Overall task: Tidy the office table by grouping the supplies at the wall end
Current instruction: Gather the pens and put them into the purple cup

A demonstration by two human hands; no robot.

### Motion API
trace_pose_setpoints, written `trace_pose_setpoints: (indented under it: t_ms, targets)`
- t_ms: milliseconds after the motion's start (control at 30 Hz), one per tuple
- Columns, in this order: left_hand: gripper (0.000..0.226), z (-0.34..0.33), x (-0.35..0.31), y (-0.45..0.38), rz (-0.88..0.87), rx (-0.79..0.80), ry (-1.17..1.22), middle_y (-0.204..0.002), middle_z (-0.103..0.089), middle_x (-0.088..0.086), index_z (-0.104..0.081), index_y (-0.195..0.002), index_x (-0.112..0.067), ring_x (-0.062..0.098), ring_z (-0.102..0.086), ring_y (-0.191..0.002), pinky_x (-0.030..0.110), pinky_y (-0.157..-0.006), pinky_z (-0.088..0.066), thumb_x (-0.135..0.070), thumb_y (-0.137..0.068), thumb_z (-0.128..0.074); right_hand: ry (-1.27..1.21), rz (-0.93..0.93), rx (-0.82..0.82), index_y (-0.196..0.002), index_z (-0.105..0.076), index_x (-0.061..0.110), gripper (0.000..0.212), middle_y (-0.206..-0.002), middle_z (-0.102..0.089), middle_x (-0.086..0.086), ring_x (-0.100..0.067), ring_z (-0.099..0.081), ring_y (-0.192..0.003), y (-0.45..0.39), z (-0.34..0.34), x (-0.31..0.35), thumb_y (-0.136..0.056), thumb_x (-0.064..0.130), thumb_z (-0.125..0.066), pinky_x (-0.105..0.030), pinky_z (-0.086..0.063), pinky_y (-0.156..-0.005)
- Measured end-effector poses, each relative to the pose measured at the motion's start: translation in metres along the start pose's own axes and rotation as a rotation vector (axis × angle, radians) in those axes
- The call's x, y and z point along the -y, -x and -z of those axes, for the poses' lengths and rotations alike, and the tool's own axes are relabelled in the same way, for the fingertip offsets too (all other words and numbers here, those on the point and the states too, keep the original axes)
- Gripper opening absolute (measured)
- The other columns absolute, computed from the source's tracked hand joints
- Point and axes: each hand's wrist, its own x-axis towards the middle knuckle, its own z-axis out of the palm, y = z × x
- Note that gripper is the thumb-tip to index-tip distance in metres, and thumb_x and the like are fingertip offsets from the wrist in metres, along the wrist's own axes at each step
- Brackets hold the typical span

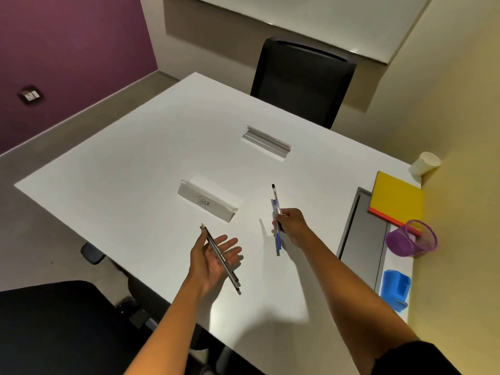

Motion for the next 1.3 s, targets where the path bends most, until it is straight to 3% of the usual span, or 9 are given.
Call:
trace_pose_setpoints:
  t_ms: [100,200,367,533,867,967,1067,1167,1300]
  targets:
    - [0.053,-0.025,-0.002,0.006,0.001,0.038,-0.069,-0.121,-0.061,0.028,-0.052,-0.118,-0.001,0.047,-0.058,-0.106,0.061,-0.104,-0.039,-0.047,-0.090,-0.054,-0.136,0.023,0.032,-0.086,-0.056,-0.001,0.011,-0.073,-0.050,-0.014,-0.017,-0.055,-0.059,0.022,0.013,0.016,-0.092,-0.005,-0.047,-0.020,-0.048,-0.050]
    - [0.035,-0.052,-0.002,0.015,0.009,0.066,-0.148,-0.120,-0.061,0.027,-0.054,-0.109,-0.004,0.041,-0.061,-0.096,0.056,-0.105,-0.040,-0.035,-0.093,-0.054,-0.296,0.026,0.077,-0.095,-0.060,-0.006,0.010,-0.075,-0.055,-0.014,-0.019,-0.059,-0.067,0.049,0.026,0.027,-0.093,-0.003,-0.050,-0.019,-0.055,-0.058]
    - [0.021,-0.096,0.013,0.029,-0.014,0.107,-0.400,-0.100,-0.068,0.016,-0.061,-0.101,-0.008,0.028,-0.063,-0.074,0.043,-0.077,-0.054,-0.026,-0.092,-0.061,-0.389,0.031,0.112,-0.106,-0.061,-0.014,0.019,-0.080,-0.062,-0.017,-0.020,-0.065,-0.071,0.092,0.044,0.036,-0.092,-0.002,-0.057,-0.023,-0.058,-0.064]
    - [0.023,-0.130,0.036,0.043,-0.026,0.196,-0.537,-0.077,-0.070,0.009,-0.068,-0.099,-0.005,0.017,-0.060,-0.054,0.033,-0.064,-0.052,-0.025,-0.088,-0.066,-0.401,0.065,0.144,-0.100,-0.067,-0.010,0.018,-0.083,-0.070,-0.017,-0.020,-0.071,-0.071,0.128,0.065,0.034,-0.086,0.002,-0.066,-0.023,-0.058,-0.069]
    - [0.012,-0.154,0.078,0.040,-0.001,0.155,-0.604,-0.070,-0.066,0.008,-0.068,-0.091,-0.005,0.014,-0.049,-0.047,0.024,-0.048,-0.044,-0.015,-0.086,-0.069,-0.325,0.035,-0.029,-0.093,-0.073,0.001,0.020,-0.083,-0.072,-0.020,-0.024,-0.071,-0.073,0.161,0.105,0.002,-0.076,0.010,-0.079,-0.029,-0.058,-0.068]
    - [0.012,-0.158,0.084,0.032,0.014,0.121,-0.586,-0.067,-0.066,0.007,-0.067,-0.090,-0.005,0.013,-0.050,-0.045,0.024,-0.045,-0.046,-0.016,-0.086,-0.069,-0.218,0.042,-0.023,-0.089,-0.074,0.007,0.012,-0.075,-0.072,-0.012,-0.015,-0.069,-0.064,0.165,0.114,-0.007,-0.079,0.011,-0.077,-0.021,-0.052,-0.058]
    - [0.013,-0.164,0.094,0.024,0.032,0.132,-0.584,-0.076,-0.067,0.010,-0.067,-0.090,-0.003,0.013,-0.050,-0.048,0.023,-0.045,-0.045,-0.015,-0.086,-0.069,-0.161,0.027,-0.021,-0.097,-0.072,-0.003,0.017,-0.065,-0.067,-0.005,-0.002,-0.059,-0.046,0.168,0.125,-0.015,-0.082,0.006,-0.072,-0.013,-0.043,-0.046]
    - [0.016,-0.172,0.109,0.018,0.062,0.160,-0.590,-0.083,-0.069,0.011,-0.067,-0.092,0.000,0.015,-0.051,-0.053,0.023,-0.046,-0.043,-0.015,-0.087,-0.067,-0.155,0.012,-0.029,-0.096,-0.073,-0.002,0.019,-0.077,-0.071,-0.012,-0.006,-0.063,-0.055,0.166,0.135,-0.025,-0.082,0.011,-0.074,-0.015,-0.047,-0.053]
    - [0.014,-0.187,0.128,0.008,0.089,0.169,-0.619,-0.078,-0.068,0.012,-0.067,-0.089,0.000,0.017,-0.053,-0.057,0.022,-0.045,-0.044,-0.014,-0.087,-0.067,-0.199,0.017,-0.027,-0.092,-0.075,0.005,0.024,-0.087,-0.075,-0.016,-0.023,-0.067,-0.076,0.162,0.147,-0.035,-0.077,0.022,-0.080,-0.034,-0.050,-0.074]
